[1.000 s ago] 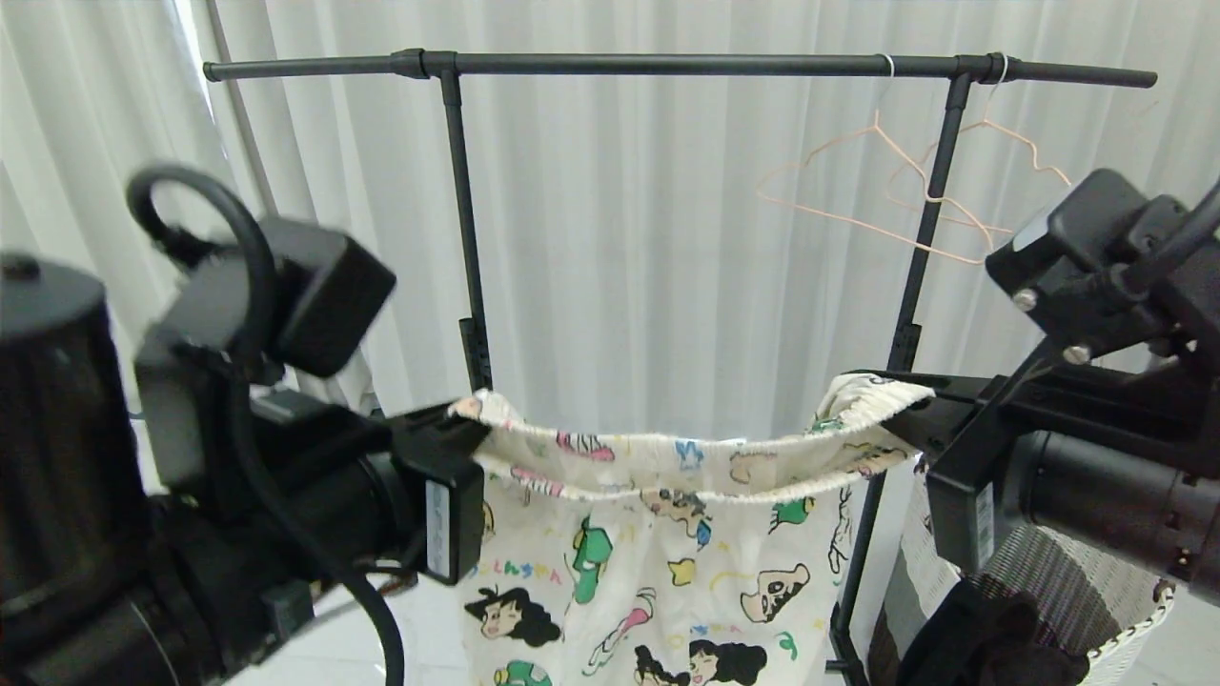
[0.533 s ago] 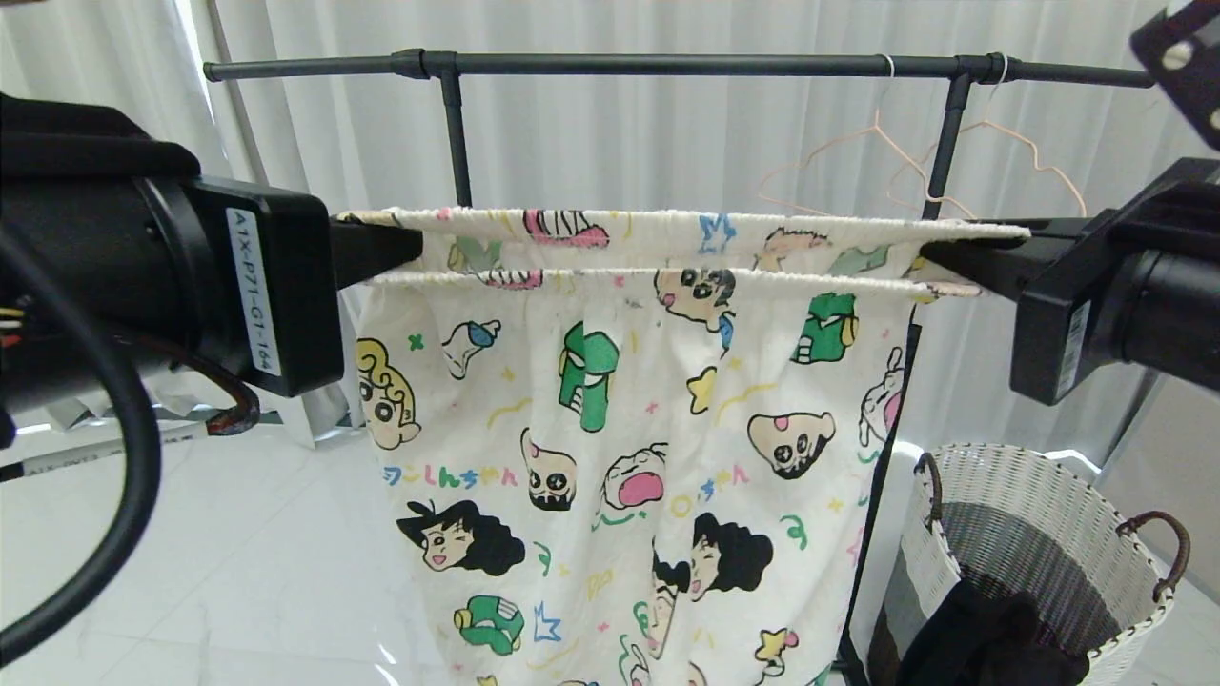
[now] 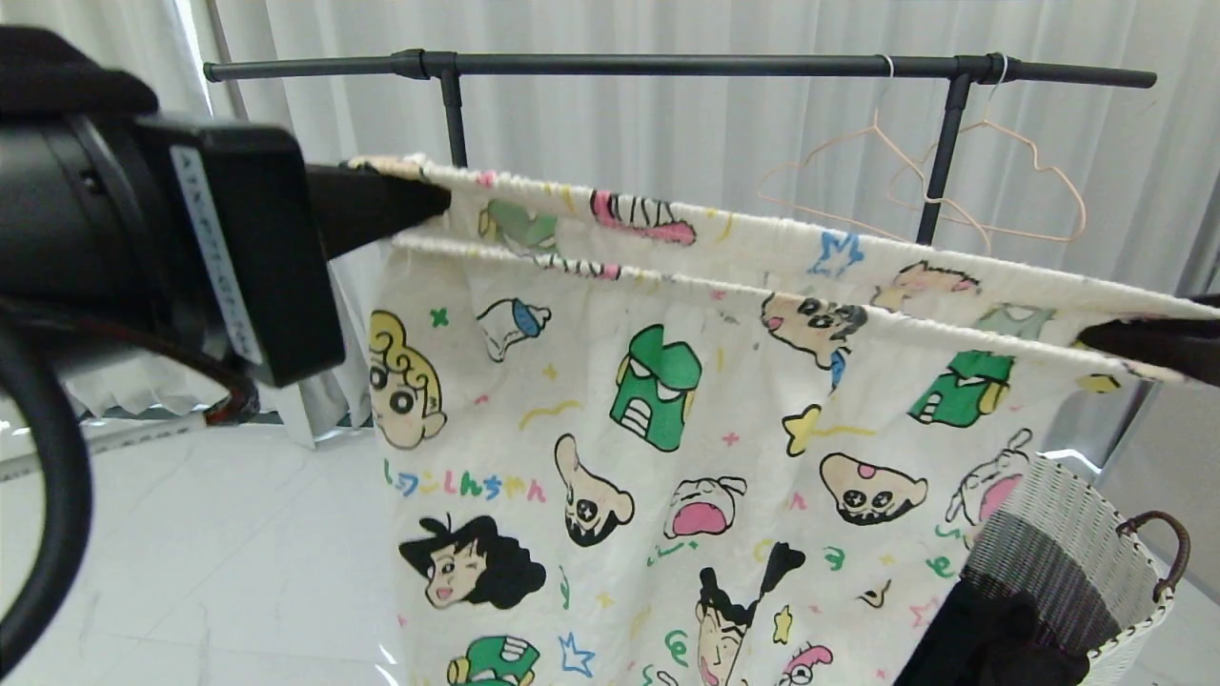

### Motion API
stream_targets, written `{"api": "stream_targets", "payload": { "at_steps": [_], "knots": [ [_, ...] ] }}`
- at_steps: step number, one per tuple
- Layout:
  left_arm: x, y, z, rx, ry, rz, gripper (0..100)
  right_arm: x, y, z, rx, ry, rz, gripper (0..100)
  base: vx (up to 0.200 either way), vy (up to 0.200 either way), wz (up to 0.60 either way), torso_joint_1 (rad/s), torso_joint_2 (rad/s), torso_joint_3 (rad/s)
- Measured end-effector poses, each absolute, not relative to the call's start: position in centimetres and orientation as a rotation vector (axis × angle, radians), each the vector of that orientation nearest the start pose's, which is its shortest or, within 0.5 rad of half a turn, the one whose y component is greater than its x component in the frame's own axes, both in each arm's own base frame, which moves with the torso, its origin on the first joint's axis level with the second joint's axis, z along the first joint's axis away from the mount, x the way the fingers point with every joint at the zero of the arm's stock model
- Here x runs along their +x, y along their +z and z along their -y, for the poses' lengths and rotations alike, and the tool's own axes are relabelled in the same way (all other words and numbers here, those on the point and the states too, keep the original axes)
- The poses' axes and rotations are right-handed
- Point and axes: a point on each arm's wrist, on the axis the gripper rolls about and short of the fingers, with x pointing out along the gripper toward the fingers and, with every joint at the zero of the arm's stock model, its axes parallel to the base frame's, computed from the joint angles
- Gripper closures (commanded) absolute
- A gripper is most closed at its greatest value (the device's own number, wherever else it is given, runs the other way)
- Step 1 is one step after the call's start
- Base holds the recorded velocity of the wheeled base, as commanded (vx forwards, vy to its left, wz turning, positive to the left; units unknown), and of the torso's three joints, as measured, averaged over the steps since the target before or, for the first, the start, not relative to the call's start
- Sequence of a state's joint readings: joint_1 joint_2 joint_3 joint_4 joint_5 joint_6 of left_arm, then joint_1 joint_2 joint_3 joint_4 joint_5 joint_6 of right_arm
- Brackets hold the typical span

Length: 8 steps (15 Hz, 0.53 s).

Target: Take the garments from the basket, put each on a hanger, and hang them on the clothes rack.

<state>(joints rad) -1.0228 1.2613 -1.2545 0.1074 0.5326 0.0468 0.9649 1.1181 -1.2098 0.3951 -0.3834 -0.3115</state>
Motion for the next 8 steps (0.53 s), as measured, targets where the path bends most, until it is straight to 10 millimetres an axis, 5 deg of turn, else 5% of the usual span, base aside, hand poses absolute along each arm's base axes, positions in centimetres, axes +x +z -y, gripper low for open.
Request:
{"api": "stream_targets", "payload": {
  "at_steps": [3,8],
  "knots": [
    [11.4,35.5,16.5,0.100,-0.490,0.019,100,5.8,33.7,-8.9,-0.469,0.763,-0.107,100,0.000,0.000,0.00,0.000,0.00,0.000],
    [12.3,35.0,17.8,0.113,-0.487,0.012,100,4.0,33.7,-10.1,-0.424,0.983,-0.095,100,0.000,0.000,0.00,0.000,0.00,0.000]
  ]
}}
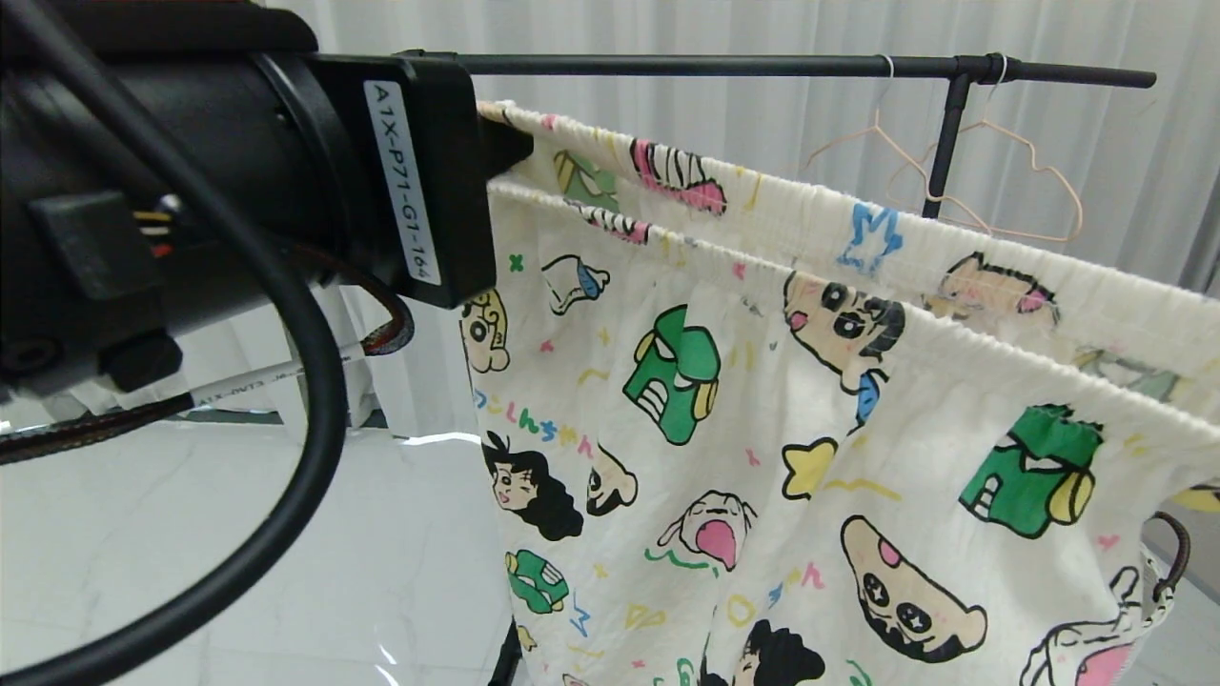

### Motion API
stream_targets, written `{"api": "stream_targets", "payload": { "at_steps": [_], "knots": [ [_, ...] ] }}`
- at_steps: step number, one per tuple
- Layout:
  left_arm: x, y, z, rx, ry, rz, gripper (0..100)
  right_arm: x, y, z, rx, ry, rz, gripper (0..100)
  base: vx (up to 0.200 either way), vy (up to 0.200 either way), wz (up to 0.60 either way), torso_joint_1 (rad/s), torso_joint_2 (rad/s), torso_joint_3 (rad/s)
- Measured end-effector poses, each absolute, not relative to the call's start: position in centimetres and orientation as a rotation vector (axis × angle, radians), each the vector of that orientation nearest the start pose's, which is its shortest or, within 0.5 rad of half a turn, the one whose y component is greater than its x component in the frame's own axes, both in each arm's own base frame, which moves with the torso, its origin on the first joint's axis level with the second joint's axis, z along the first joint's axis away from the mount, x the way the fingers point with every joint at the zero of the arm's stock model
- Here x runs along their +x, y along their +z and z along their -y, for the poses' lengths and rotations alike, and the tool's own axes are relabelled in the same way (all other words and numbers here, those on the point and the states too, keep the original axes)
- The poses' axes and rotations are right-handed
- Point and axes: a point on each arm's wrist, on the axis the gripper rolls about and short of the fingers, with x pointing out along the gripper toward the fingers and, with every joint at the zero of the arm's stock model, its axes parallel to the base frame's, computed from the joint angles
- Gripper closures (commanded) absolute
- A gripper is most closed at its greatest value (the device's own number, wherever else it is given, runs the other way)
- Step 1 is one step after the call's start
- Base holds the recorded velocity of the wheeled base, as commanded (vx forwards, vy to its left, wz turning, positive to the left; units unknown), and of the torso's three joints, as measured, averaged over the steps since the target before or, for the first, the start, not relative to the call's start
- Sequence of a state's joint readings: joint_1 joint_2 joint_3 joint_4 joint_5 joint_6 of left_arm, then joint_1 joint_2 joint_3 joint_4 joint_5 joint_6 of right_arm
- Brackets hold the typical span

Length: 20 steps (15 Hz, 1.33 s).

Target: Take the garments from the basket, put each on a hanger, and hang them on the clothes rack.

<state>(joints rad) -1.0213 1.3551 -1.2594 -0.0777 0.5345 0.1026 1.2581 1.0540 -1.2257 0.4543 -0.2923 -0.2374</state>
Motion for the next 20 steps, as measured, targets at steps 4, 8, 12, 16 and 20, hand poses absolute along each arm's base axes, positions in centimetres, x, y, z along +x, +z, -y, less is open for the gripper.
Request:
{"api": "stream_targets", "payload": {
  "at_steps": [4,8,12,16,20],
  "knots": [
    [12.3,34.8,17.9,0.117,-0.488,0.006,100,3.8,33.7,-10.5,-0.425,1.028,-0.095,100,0.000,0.000,0.00,0.000,0.00,0.000],
    [11.8,34.0,17.2,0.182,-0.492,-0.075,100,4.3,33.6,-10.3,-0.426,0.972,-0.104,100,0.000,0.000,0.00,0.000,0.00,0.000],
    [10.0,33.3,15.0,0.199,-0.511,-0.199,100,6.0,34.3,-10.5,-0.391,0.784,-0.054,100,0.000,0.000,0.00,0.000,0.00,0.000],
    [7.7,33.5,13.4,0.152,-0.574,-0.239,100,8.5,35.4,-13.6,-0.291,0.714,0.055,100,0.000,0.000,0.00,0.000,0.00,0.000],
    [5.4,33.6,13.3,0.109,-0.714,-0.236,100,11.5,35.6,-18.9,-0.244,0.748,0.118,100,0.000,0.000,0.00,0.000,0.00,0.000]
  ]
}}
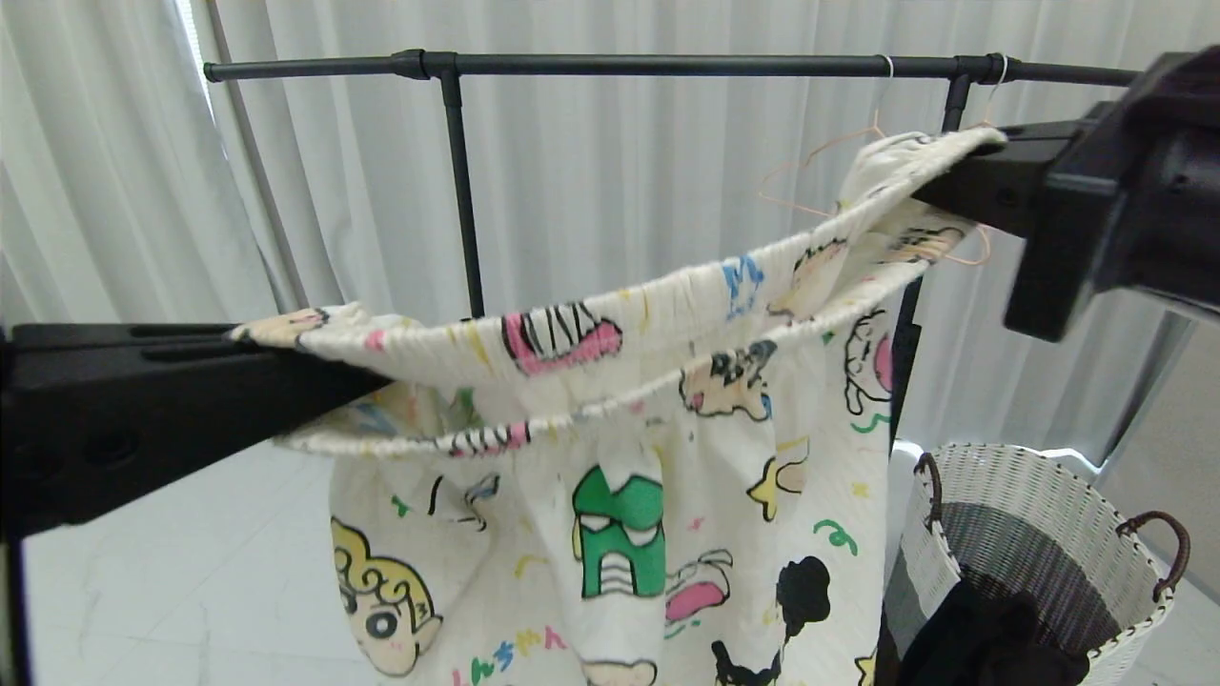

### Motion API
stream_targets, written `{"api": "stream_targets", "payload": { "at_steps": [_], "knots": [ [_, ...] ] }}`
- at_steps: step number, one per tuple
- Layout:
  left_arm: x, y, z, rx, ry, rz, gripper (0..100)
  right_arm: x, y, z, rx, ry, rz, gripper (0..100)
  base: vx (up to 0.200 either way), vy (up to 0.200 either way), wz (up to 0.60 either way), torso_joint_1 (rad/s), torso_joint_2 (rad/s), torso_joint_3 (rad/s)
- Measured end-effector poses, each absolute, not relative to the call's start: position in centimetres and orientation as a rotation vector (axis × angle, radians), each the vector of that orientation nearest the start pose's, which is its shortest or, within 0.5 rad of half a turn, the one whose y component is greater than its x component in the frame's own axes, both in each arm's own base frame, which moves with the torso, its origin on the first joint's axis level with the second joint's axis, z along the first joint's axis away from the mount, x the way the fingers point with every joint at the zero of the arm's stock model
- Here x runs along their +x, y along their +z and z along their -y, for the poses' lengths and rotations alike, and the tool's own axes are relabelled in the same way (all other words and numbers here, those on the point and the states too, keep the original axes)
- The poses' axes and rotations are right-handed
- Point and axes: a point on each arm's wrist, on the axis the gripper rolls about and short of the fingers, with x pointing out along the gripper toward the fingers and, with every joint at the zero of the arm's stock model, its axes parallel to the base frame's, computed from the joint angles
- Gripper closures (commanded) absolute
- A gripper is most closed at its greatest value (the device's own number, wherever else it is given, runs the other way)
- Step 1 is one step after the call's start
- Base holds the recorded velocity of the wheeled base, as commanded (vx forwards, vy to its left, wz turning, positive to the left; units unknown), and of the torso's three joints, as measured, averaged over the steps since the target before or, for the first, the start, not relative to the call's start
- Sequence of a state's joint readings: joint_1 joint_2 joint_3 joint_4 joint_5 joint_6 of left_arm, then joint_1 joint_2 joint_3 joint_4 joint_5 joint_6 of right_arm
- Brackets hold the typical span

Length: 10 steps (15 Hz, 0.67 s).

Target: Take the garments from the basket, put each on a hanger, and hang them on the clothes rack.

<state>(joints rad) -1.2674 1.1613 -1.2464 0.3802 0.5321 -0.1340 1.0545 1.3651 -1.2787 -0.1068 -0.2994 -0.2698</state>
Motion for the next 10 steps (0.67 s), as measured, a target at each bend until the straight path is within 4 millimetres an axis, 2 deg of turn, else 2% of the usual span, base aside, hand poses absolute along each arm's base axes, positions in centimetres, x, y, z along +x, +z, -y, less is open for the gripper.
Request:
{"api": "stream_targets", "payload": {
  "at_steps": [2,4,7,10],
  "knots": [
    [4.2,33.7,13.0,0.100,-0.792,-0.226,100,12.5,35.6,-20.8,-0.245,0.767,0.118,100,0.000,0.000,0.00,0.000,0.00,0.000],
    [3.6,33.9,12.7,0.093,-0.828,-0.217,100,13.0,35.1,-21.7,-0.259,0.770,0.101,100,0.000,0.000,0.00,0.000,0.00,0.000],
    [3.4,34.0,12.4,0.088,-0.840,-0.212,100,13.2,34.8,-22.1,-0.268,0.766,0.090,100,0.000,0.000,0.00,0.000,0.00,0.000],
    [3.5,34.0,12.3,0.092,-0.826,-0.207,100,13.4,34.8,-21.4,-0.275,0.728,0.078,100,0.000,0.000,0.00,0.000,0.00,0.000]
  ]
}}
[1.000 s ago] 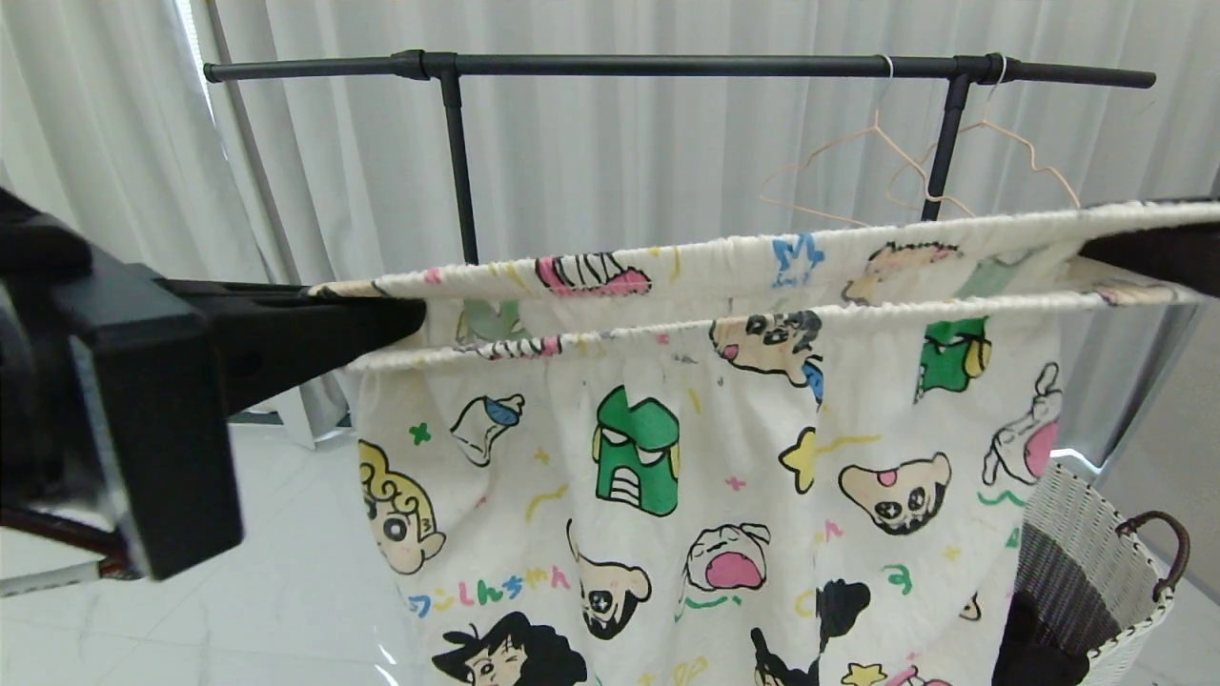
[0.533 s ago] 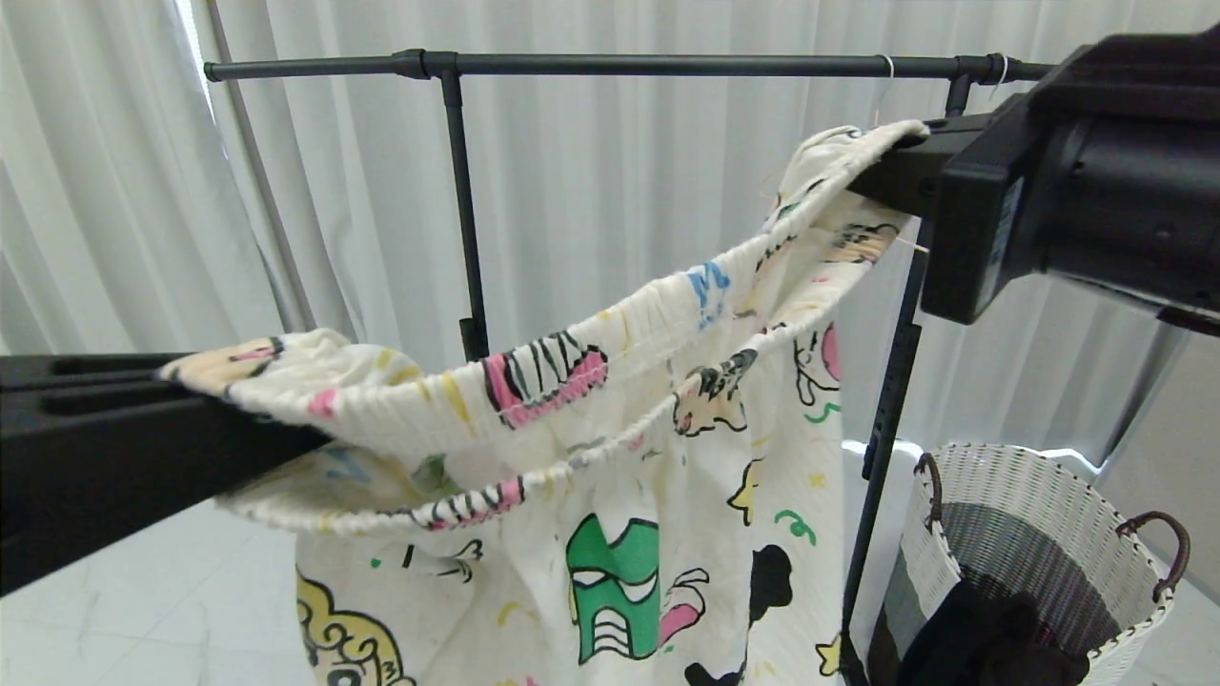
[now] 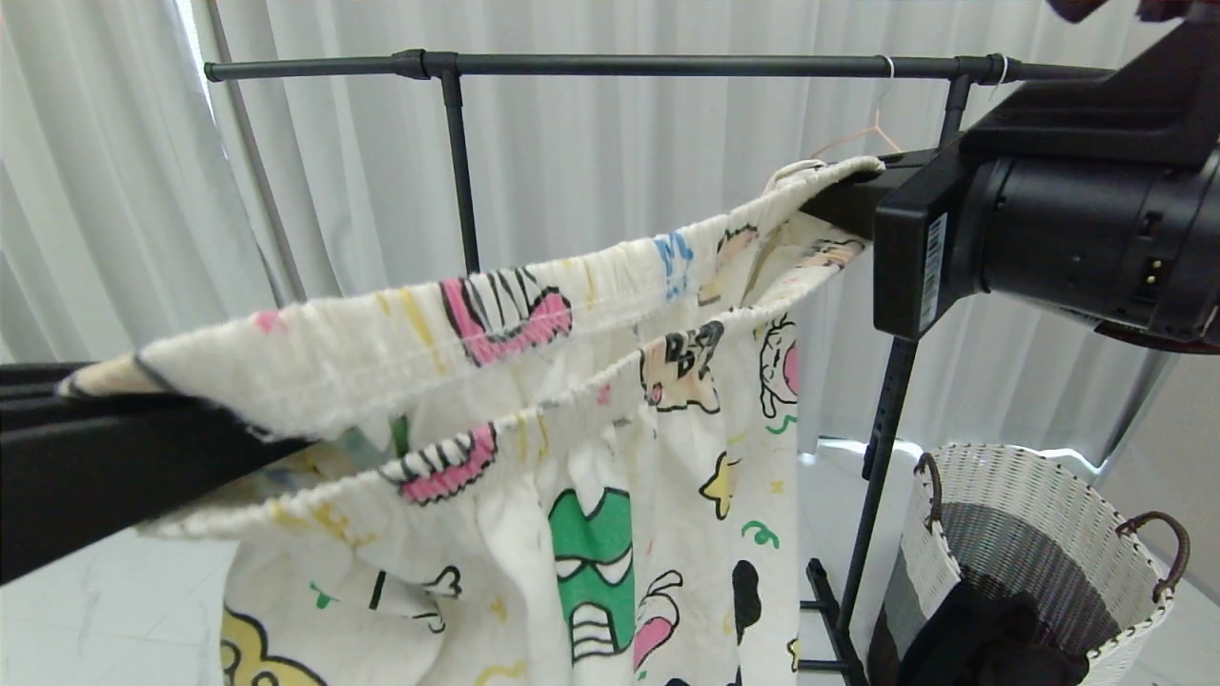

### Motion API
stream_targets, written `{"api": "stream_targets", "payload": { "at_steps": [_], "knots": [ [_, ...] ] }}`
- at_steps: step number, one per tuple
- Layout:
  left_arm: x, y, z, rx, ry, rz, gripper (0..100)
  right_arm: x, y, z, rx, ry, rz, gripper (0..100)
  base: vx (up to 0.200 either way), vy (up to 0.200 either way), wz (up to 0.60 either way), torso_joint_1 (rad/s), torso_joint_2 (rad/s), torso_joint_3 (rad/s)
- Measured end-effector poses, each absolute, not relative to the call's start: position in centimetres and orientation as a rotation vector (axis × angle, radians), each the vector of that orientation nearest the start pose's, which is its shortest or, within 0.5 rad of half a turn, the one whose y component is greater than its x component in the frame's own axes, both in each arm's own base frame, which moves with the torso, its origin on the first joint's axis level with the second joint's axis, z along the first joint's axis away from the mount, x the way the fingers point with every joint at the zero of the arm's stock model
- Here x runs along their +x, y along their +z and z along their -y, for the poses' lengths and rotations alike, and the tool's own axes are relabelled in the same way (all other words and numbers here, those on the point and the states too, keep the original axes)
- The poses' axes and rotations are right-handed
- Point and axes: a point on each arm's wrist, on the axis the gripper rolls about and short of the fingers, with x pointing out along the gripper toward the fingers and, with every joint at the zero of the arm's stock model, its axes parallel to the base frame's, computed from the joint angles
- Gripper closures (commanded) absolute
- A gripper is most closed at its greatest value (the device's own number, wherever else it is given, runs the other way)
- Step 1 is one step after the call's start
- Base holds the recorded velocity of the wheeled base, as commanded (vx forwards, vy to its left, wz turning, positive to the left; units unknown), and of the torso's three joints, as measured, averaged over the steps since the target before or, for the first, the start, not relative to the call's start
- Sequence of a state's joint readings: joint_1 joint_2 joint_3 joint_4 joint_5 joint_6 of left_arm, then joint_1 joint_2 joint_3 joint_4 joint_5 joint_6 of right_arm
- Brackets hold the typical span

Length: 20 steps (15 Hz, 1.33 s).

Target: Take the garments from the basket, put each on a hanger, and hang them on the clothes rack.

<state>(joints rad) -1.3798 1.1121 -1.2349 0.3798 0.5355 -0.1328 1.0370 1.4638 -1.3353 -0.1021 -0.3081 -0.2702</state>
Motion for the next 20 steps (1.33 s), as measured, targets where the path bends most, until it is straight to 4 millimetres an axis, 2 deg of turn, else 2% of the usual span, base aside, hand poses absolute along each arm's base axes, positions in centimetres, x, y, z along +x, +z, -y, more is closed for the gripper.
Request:
{"api": "stream_targets", "payload": {
  "at_steps": [2,4,6,8,11,14,15,20],
  "knots": [
    [3.9,34.1,12.2,0.097,-0.799,-0.199,100,13.5,34.9,-20.4,-0.285,0.698,0.060,100,0.000,0.000,0.00,0.000,0.00,0.000],
    [5.2,34.5,12.1,0.121,-0.714,-0.163,100,13.0,34.9,-18.6,-0.323,0.685,0.009,100,0.000,0.000,0.00,0.000,0.00,0.000],
    [7.3,35.8,13.1,0.057,-0.618,-0.053,100,11.8,34.8,-16.6,-0.351,0.687,-0.027,100,0.000,0.000,0.00,0.000,0.00,0.000],
    [8.9,36.3,14.6,0.064,-0.572,0.006,100,11.0,34.5,-15.3,-0.356,0.690,-0.034,100,0.000,0.000,0.00,0.000,0.00,0.000],
    [10.1,35.5,16.0,0.115,-0.551,-0.019,100,10.2,34.7,-14.3,-0.345,0.689,-0.016,100,0.000,0.000,0.00,0.000,0.00,0.000],
    [10.9,35.1,16.2,0.128,-0.519,-0.034,100,9.9,34.8,-13.9,-0.340,0.690,-0.010,100,0.000,0.000,0.00,0.000,0.00,0.000],
    [11.1,35.0,16.2,0.130,-0.509,-0.036,100,9.9,34.7,-13.9,-0.341,0.691,-0.011,0,0.000,0.000,0.00,0.000,0.00,0.000],
    [11.7,34.9,16.0,0.134,-0.479,-0.043,100,9.3,33.9,-13.9,-0.368,0.734,-0.017,0,0.000,0.000,0.00,0.000,0.00,0.000]
  ]
}}
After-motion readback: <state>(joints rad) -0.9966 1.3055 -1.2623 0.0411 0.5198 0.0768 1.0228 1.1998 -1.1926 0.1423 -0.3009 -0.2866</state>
